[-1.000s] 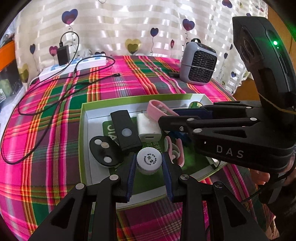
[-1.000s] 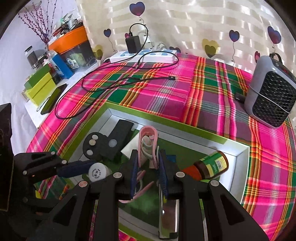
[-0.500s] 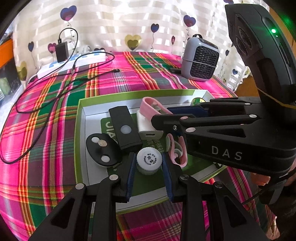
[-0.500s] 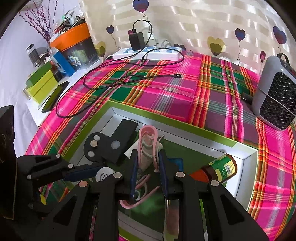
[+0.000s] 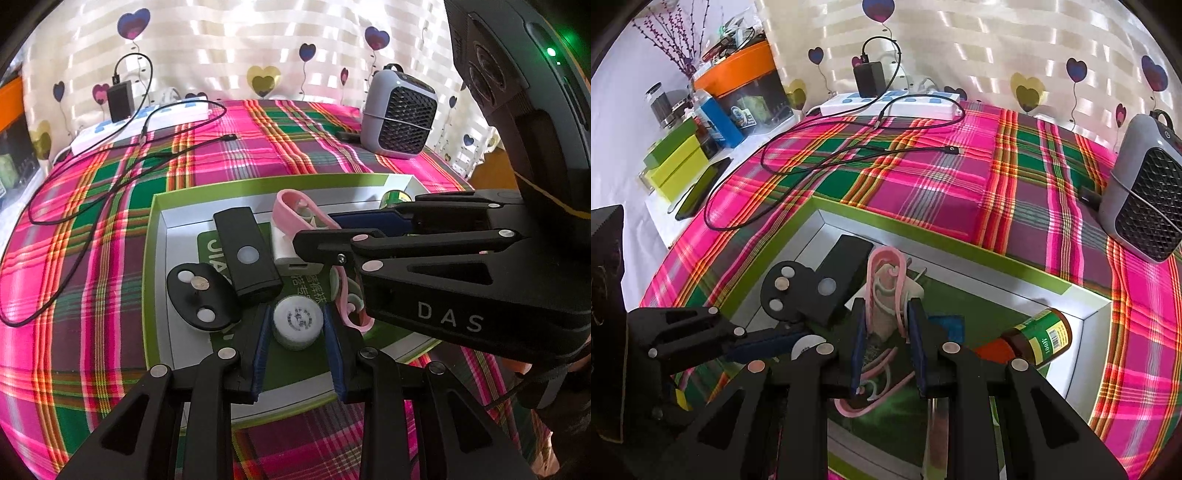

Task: Organize rigid objects
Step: 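Lower the hook and container into the box and open both grippers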

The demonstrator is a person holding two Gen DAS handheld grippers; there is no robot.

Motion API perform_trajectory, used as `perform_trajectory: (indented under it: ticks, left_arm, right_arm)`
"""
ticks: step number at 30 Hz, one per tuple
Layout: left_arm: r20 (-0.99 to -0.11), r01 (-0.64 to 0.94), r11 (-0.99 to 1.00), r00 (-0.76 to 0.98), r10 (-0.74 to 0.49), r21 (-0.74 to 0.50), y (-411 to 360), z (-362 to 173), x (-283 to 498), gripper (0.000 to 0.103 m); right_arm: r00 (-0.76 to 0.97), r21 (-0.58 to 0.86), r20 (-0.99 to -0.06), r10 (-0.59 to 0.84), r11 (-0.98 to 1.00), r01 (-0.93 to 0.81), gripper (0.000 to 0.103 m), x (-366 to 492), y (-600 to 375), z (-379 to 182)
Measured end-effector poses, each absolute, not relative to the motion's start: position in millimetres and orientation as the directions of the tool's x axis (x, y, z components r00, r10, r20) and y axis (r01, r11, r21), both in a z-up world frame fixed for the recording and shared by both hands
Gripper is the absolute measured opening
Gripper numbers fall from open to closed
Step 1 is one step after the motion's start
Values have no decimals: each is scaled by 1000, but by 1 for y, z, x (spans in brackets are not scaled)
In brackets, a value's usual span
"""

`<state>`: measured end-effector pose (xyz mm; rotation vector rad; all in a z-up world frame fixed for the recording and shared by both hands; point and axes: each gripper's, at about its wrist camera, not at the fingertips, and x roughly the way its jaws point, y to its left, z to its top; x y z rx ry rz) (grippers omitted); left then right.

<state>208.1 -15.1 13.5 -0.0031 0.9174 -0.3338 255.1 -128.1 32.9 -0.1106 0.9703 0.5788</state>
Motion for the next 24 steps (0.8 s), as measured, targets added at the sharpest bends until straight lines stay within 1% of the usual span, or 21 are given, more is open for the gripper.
perform_trajectory:
  ticks: [5, 7, 9, 15, 24]
  left_arm:
    - [-778, 283, 949, 562, -281, -138, -15, 13, 208, 30]
    - [-777, 284, 949, 563, -281, -137, -15, 13, 207, 30]
    - [-777, 284, 949, 563, -280, -136, -15, 13, 207, 31]
    - [-777, 281, 951, 568, -272, -128, -16, 15, 206, 34]
    - [-767, 253, 960, 591, -249, -116, -14, 24, 196, 35]
  right_arm:
    - [430, 176, -800, 419, 848, -500, 26, 255, -128, 31]
    - [432, 183, -797, 421, 851, -493, 33, 256, -129, 31]
    - [434, 187, -795, 424, 852, -489, 35, 256, -129, 31]
    - [448, 191, -787, 425, 858, -477, 35, 255, -133, 34]
    - [491, 202, -755, 434, 867, -456, 35, 244, -140, 42]
